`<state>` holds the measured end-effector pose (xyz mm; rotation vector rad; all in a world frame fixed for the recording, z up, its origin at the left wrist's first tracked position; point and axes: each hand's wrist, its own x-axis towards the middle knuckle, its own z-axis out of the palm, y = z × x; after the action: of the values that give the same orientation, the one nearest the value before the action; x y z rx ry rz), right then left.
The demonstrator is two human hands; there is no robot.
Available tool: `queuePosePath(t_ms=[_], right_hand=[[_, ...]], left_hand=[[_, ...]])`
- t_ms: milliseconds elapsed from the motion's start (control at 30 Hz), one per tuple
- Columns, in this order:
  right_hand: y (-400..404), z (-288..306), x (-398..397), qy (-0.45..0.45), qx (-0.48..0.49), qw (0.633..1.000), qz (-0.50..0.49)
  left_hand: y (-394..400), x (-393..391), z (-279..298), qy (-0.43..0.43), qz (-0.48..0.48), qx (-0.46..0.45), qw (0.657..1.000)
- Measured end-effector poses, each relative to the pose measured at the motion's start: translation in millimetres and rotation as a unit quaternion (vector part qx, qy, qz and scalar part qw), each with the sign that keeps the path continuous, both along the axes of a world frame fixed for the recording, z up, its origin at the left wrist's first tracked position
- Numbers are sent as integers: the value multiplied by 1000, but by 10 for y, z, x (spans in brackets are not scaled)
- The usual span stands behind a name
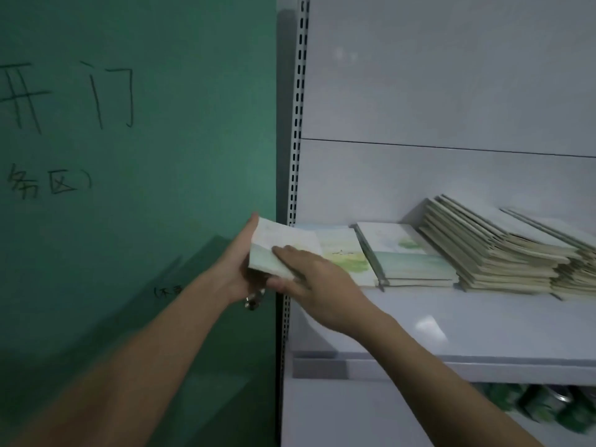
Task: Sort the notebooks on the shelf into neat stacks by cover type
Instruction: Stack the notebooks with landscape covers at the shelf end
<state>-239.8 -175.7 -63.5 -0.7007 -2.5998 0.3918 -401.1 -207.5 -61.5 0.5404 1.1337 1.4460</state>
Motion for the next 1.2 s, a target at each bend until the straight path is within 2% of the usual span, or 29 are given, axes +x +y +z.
queuePosePath(t_ms=[100,167,233,333,467,533,600,667,700,767,833,900,967,1033,1100,1200], right_hand=[[-10,-139,-75,-59,0,998,28],[116,-221,6,-49,11,999,-20],[270,-318,145,-62,33,994,-84],[394,-389,245,-100,58,988,-107],[528,-185,240,-10,-41,991,-129],[546,-39,204,98,-74,981,-150],[506,80,144,197,-76,963,-170],[351,154,86,231,-69,960,-144],[239,179,48,211,-71,967,-121],[34,140,-17,98,-39,992,-66],[-63,52,-55,-4,-6,1000,4],[-31,69,-27,-19,-52,998,39],[160,113,55,53,-119,991,26],[421,84,178,82,-84,992,-41],[592,-23,286,36,-45,995,-84],[672,-223,332,-89,25,992,-82]], left_hand=[[-85,-192,-45,75,16,-20,997],[-118,-346,-121,119,41,-1,992],[-174,-465,-169,107,76,16,991],[-253,-607,-235,59,122,35,990],[-273,-679,-278,27,136,31,990],[-272,-627,-239,31,125,24,991],[-228,-550,-205,55,113,18,992],[-194,-401,-141,64,99,8,993],[-182,-314,-102,59,89,1,994],[-122,-191,-63,21,54,-12,998],[-129,-90,-23,-11,42,2,999],[-141,-96,-21,16,54,-7,998],[-164,-170,-22,66,86,-24,994],[-206,-251,-5,74,115,-23,990],[-246,-351,21,59,142,-13,988],[-257,-486,35,29,171,7,985]])
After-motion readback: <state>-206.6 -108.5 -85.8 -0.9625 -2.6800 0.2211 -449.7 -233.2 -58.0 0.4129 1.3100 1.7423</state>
